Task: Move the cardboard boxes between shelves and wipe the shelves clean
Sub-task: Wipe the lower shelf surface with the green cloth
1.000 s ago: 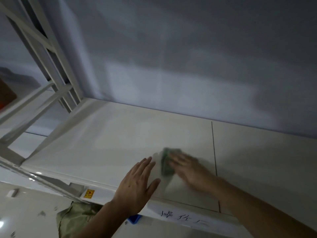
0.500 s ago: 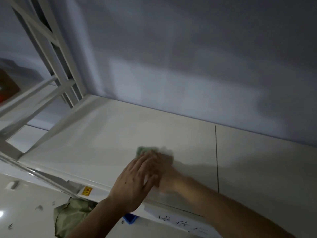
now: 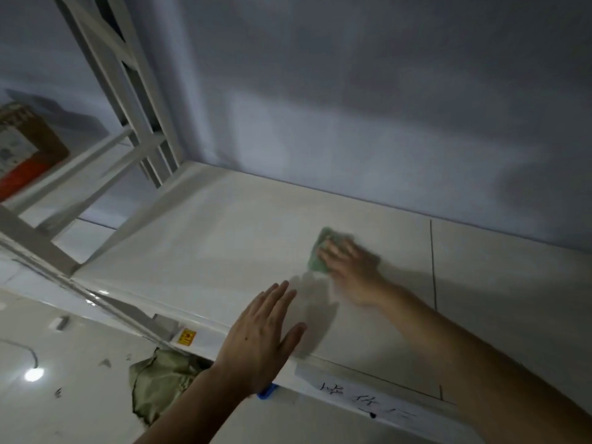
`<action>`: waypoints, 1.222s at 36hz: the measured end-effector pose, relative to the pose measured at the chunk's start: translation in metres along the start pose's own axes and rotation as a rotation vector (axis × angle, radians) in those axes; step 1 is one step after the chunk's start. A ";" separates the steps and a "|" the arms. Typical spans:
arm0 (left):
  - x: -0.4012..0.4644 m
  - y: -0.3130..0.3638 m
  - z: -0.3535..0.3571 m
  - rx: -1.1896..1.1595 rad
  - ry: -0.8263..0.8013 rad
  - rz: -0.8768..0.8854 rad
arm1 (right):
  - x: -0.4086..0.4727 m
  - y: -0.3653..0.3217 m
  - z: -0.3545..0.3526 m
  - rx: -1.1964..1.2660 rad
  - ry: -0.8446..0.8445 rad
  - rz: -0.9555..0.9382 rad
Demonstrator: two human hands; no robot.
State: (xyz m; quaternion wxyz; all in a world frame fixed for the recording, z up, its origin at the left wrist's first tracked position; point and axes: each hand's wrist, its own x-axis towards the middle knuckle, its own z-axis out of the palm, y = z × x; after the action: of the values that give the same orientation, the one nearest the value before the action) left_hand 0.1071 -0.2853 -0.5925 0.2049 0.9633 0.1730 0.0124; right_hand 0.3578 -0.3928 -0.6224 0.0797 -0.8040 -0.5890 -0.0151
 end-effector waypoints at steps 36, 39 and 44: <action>-0.022 0.038 -0.007 0.038 -0.154 0.243 | -0.190 -0.004 -0.037 0.033 -0.051 0.999; -0.018 0.041 -0.008 0.019 -0.136 0.244 | -0.166 -0.081 -0.010 0.046 -0.016 0.640; -0.010 0.048 -0.007 0.019 -0.155 0.255 | -0.189 -0.095 0.002 0.127 -0.074 0.453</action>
State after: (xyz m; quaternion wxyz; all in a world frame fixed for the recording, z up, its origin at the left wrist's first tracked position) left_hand 0.1131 -0.3271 -0.5666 0.2055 0.9774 0.0331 -0.0379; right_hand 0.2097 -0.5432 -0.6362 0.1098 -0.9091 -0.3958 0.0696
